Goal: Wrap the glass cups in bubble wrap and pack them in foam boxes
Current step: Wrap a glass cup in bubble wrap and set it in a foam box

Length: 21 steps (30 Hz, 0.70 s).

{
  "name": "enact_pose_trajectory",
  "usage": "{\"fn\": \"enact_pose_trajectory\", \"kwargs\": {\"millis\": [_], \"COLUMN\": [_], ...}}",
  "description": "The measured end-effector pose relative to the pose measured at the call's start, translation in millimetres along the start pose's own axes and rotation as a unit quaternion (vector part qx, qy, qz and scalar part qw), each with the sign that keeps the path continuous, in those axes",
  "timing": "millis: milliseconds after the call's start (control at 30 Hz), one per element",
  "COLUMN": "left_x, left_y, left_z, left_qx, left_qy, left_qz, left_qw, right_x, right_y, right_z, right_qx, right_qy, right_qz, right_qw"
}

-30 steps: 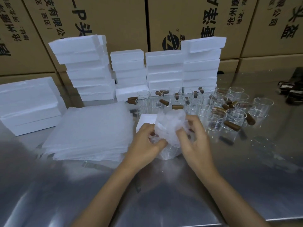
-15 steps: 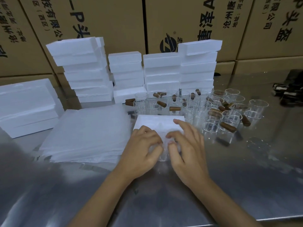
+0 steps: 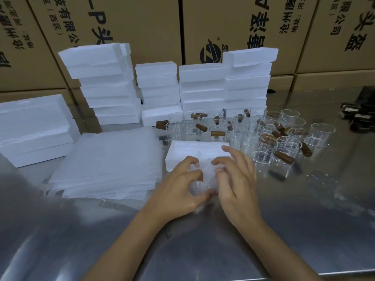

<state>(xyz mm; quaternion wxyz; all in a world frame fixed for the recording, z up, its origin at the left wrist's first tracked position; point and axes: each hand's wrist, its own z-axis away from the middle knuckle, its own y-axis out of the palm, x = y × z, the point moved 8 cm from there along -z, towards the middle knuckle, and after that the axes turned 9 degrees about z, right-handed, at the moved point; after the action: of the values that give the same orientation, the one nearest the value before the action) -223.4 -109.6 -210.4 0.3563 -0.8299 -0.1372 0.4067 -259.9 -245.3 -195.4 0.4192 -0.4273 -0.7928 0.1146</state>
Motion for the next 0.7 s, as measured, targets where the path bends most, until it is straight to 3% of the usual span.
{"fn": "enact_pose_trajectory", "kwargs": {"millis": [133, 200, 267, 433, 567, 700], "left_x": [-10.9, -14.8, -18.4, 3.0, 38.0, 60.7], "left_y": [-28.8, -51.3, -66.5, -65.4, -33.4, -20.6], "left_z": [-6.2, -16.5, -34.9, -82.9, -88.7, -75.3], "left_qx": [-0.108, -0.169, -0.177, -0.046, 0.089, 0.136], "left_qy": [0.014, -0.008, -0.011, -0.04, -0.106, -0.133], "left_qz": [0.052, 0.107, 0.117, 0.062, 0.015, -0.008], "left_qw": [0.993, 0.98, 0.977, 0.996, 0.99, 0.982], "right_x": [-34.0, -51.2, -57.3, -58.9, -62.4, -64.1], "right_y": [-9.9, -3.7, 4.4, 34.5, 38.1, 41.4], "right_z": [-5.4, -7.8, -12.3, -13.6, -15.3, -18.9], "right_qx": [-0.07, -0.055, -0.016, 0.125, 0.121, 0.126], "right_qy": [0.141, 0.205, 0.208, 0.148, 0.143, 0.153], "right_qz": [-0.135, -0.153, -0.116, 0.063, 0.097, 0.081], "right_qw": [0.978, 0.965, 0.971, 0.979, 0.977, 0.977]}}
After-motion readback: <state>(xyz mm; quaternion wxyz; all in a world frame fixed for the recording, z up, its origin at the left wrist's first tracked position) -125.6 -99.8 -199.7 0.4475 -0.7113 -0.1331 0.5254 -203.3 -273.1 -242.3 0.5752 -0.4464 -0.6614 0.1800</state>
